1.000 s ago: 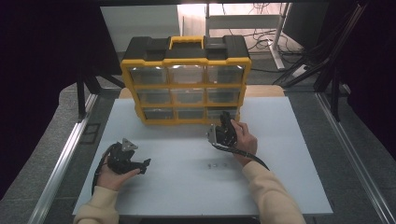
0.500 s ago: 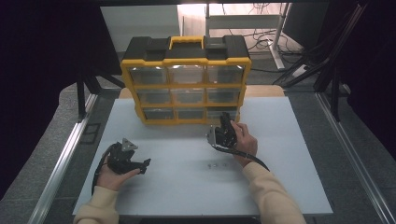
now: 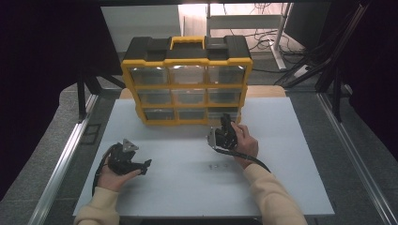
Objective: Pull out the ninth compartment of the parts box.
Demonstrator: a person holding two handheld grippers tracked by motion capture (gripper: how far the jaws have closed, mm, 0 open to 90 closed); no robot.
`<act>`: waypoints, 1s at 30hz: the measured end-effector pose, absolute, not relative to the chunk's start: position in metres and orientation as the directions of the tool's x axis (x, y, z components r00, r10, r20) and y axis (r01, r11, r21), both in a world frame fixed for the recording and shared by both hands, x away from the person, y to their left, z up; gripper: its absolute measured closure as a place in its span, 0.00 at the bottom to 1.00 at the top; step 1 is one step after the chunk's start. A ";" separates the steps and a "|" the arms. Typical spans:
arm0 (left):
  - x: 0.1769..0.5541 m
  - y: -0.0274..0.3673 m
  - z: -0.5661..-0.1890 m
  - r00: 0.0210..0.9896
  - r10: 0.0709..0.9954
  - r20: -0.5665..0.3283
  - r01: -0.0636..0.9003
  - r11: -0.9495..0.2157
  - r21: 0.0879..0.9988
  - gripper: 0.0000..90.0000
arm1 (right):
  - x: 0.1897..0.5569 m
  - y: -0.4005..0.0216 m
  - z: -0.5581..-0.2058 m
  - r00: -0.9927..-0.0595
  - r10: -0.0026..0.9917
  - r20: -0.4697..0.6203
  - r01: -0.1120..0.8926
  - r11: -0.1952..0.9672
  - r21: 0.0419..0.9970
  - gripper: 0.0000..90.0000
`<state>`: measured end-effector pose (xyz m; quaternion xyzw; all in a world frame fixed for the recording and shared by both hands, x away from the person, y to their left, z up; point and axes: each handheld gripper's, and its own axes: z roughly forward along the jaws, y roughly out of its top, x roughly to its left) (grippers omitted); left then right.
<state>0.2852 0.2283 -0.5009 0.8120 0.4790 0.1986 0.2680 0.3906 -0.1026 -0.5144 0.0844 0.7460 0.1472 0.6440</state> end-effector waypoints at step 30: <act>0.283 0.229 -0.497 0.454 0.888 0.072 0.666 -0.392 0.635 0.11 | 0.377 -0.104 -0.515 -0.165 0.322 -0.932 -0.063 0.940 0.336 0.82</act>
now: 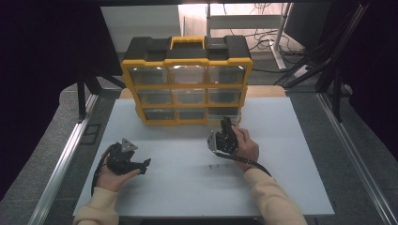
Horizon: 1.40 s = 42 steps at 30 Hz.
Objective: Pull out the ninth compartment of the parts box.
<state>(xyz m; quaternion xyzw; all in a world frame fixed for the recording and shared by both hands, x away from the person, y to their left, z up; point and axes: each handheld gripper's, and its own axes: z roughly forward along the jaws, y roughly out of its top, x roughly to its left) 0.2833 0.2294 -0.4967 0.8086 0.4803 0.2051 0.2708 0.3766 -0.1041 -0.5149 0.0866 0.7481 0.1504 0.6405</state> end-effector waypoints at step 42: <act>0.283 0.226 -0.497 0.460 0.884 0.082 0.661 -0.402 0.633 0.11 | 0.366 -0.106 -0.517 -0.156 0.335 -0.929 -0.070 0.935 0.348 0.82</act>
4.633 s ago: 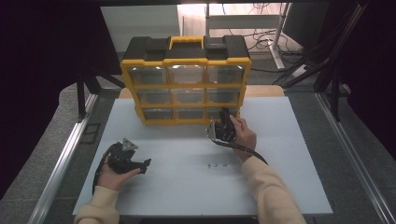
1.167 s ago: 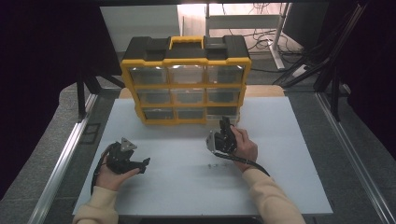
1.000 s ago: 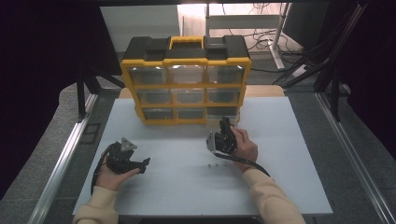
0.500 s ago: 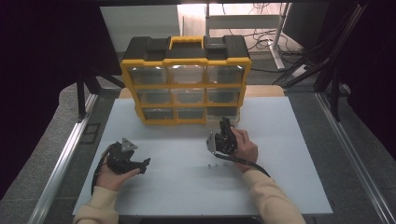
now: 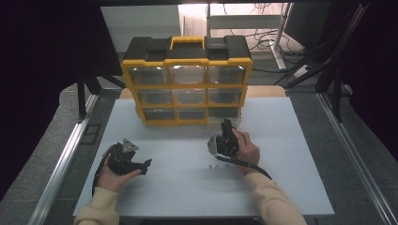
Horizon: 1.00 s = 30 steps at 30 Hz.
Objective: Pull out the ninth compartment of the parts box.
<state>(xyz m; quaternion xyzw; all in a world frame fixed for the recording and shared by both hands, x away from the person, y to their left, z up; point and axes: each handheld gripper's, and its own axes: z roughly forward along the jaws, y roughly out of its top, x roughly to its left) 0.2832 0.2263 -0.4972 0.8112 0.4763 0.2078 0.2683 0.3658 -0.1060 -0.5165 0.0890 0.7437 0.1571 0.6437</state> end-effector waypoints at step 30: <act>0.282 0.222 -0.493 0.465 0.881 0.083 0.653 -0.405 0.640 0.11 | 0.355 -0.108 -0.517 -0.148 0.330 -0.932 -0.074 0.936 0.343 0.82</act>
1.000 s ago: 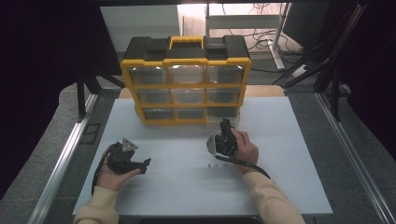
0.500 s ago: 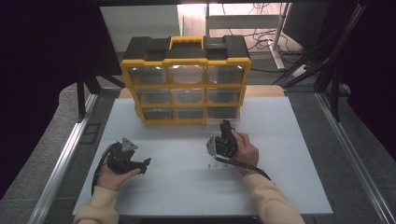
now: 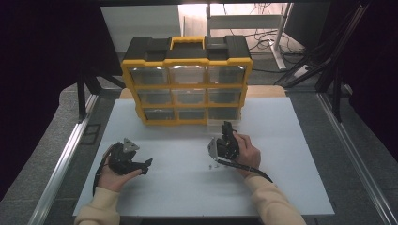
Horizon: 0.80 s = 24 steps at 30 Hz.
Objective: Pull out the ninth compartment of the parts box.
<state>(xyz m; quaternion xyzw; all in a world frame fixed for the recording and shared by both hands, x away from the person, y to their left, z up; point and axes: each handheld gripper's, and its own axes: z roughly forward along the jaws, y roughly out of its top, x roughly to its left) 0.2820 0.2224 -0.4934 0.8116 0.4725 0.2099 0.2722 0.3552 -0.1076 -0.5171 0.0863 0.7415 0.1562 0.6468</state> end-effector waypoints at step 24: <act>0.283 0.220 -0.491 0.474 0.878 0.063 0.649 -0.397 0.649 0.11 | 0.350 -0.109 -0.517 -0.149 0.335 -0.931 -0.083 0.933 0.349 0.82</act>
